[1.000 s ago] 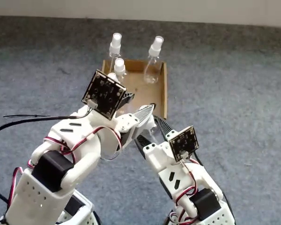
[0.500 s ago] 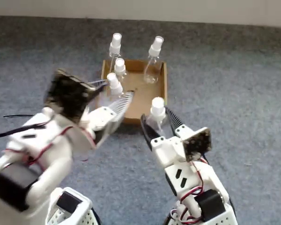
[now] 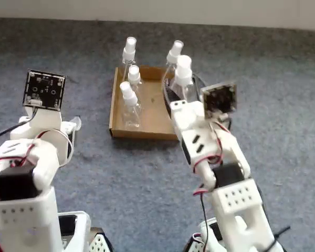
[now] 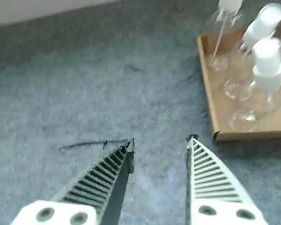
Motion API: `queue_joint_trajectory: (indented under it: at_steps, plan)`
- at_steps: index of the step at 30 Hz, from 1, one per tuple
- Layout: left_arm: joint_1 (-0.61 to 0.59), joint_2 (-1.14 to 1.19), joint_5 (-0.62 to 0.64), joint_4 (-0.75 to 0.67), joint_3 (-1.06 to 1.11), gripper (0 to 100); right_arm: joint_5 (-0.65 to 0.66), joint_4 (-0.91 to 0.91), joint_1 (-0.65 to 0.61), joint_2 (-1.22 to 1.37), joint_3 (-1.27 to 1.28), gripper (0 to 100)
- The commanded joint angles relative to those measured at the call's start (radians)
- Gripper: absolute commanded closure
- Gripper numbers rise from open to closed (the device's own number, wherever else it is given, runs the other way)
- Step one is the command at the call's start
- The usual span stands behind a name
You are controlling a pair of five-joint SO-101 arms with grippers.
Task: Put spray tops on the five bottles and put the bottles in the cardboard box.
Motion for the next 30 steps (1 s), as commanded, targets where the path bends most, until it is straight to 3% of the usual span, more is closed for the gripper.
queue_joint_trajectory:
  at_steps: [1, 3, 6, 10, 20, 30]
  plan:
    - [-0.097, -0.004, -0.009, -0.181, 0.257, 83, 0.141, -0.11, 0.007, 0.105, -0.081, 99.3]
    - [-0.11, -0.004, 0.008, -0.282, 0.36, 83, 0.129, -0.208, -0.002, 0.136, -0.077, 99.4]
    - [-0.113, 0.001, 0.061, -0.417, 0.478, 83, -0.046, -0.386, 0.005, 0.189, -0.018, 99.5]
    - [-0.108, 0.001, 0.068, -0.473, 0.538, 83, -0.21, -0.595, 0.015, 0.289, 0.039, 99.5]
    - [-0.107, -0.002, 0.069, -0.477, 0.57, 83, -0.207, -0.897, 0.031, 0.627, 0.048, 99.5]
    - [-0.053, -0.004, 0.069, -0.477, 0.59, 83, -0.206, -0.977, 0.058, 0.843, 0.042, 99.5]
